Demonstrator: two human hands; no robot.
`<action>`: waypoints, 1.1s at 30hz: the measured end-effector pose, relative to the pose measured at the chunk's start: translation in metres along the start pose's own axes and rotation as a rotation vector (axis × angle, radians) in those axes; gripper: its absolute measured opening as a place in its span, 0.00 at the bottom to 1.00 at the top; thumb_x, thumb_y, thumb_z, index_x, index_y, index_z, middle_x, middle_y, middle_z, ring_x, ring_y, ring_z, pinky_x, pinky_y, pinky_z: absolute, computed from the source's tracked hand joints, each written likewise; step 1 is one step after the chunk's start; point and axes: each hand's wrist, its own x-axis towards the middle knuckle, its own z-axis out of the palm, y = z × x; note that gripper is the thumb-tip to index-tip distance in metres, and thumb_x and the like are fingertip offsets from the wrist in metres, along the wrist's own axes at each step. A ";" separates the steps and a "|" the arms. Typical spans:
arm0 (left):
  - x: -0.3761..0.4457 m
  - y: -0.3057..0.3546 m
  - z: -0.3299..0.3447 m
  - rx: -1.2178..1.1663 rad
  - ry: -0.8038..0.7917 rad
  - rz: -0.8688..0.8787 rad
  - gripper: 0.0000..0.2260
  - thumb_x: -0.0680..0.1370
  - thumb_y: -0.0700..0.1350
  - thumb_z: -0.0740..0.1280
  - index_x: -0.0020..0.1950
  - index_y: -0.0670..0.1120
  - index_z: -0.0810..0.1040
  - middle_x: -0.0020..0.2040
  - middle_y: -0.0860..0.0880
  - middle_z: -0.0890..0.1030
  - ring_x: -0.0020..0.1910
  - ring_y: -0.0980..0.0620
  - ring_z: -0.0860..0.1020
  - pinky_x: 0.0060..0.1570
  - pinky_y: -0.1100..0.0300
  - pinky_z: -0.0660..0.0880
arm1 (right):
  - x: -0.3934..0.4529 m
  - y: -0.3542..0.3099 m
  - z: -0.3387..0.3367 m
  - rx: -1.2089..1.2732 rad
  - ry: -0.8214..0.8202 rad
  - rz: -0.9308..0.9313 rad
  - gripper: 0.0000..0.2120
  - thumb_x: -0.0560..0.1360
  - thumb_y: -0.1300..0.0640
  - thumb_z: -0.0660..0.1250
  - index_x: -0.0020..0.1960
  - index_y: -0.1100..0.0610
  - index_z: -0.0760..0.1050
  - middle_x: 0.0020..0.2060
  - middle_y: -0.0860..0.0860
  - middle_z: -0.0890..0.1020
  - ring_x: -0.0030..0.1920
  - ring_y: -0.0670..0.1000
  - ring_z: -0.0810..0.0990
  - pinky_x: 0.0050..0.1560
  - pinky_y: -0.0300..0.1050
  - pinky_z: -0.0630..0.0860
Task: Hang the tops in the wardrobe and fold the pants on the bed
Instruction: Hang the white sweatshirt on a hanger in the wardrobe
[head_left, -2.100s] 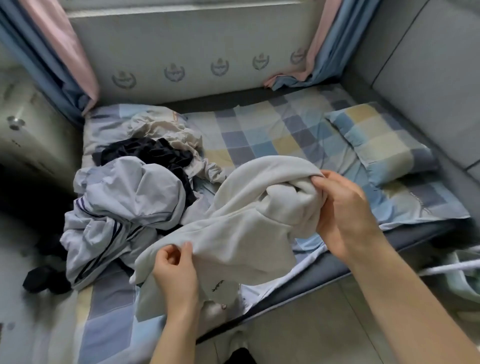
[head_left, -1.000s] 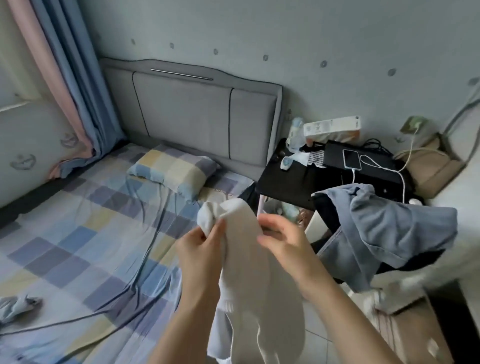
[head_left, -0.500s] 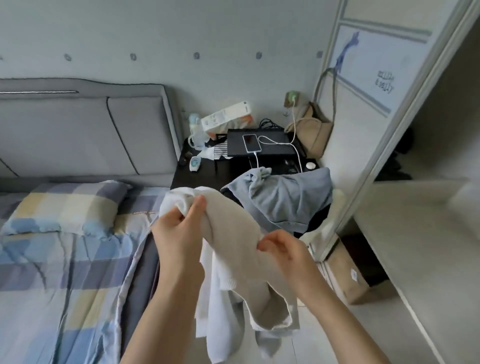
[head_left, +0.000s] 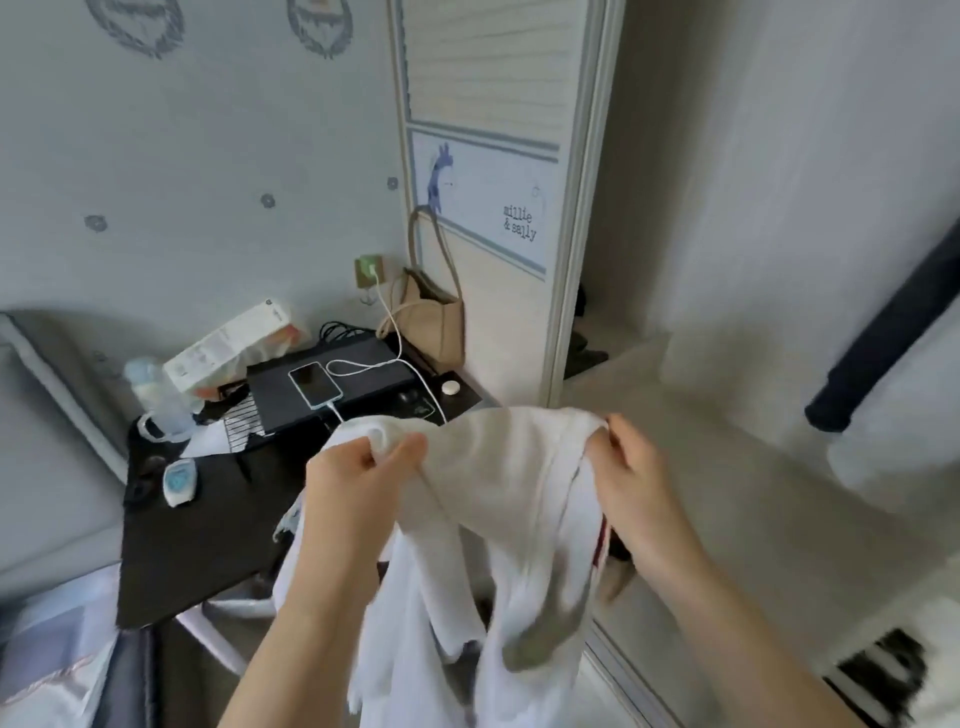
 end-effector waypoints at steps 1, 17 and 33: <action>0.005 0.003 0.011 0.086 -0.072 -0.013 0.20 0.73 0.45 0.73 0.23 0.43 0.72 0.23 0.51 0.66 0.24 0.54 0.66 0.27 0.66 0.63 | 0.009 -0.013 -0.009 0.000 0.027 -0.048 0.15 0.79 0.61 0.58 0.34 0.55 0.63 0.24 0.41 0.66 0.25 0.40 0.63 0.26 0.31 0.61; 0.046 0.101 0.132 0.327 -0.705 0.768 0.09 0.70 0.50 0.72 0.34 0.48 0.77 0.28 0.51 0.74 0.29 0.57 0.69 0.30 0.67 0.65 | 0.054 -0.108 -0.087 -0.315 0.021 -0.225 0.02 0.72 0.56 0.70 0.44 0.54 0.82 0.38 0.46 0.84 0.40 0.45 0.82 0.43 0.40 0.76; 0.135 0.143 0.191 0.340 -0.546 0.798 0.15 0.78 0.38 0.56 0.31 0.47 0.65 0.28 0.47 0.68 0.31 0.45 0.66 0.32 0.55 0.62 | 0.069 -0.045 -0.184 -0.491 0.434 0.286 0.18 0.77 0.47 0.65 0.35 0.59 0.75 0.31 0.54 0.76 0.33 0.52 0.75 0.36 0.43 0.67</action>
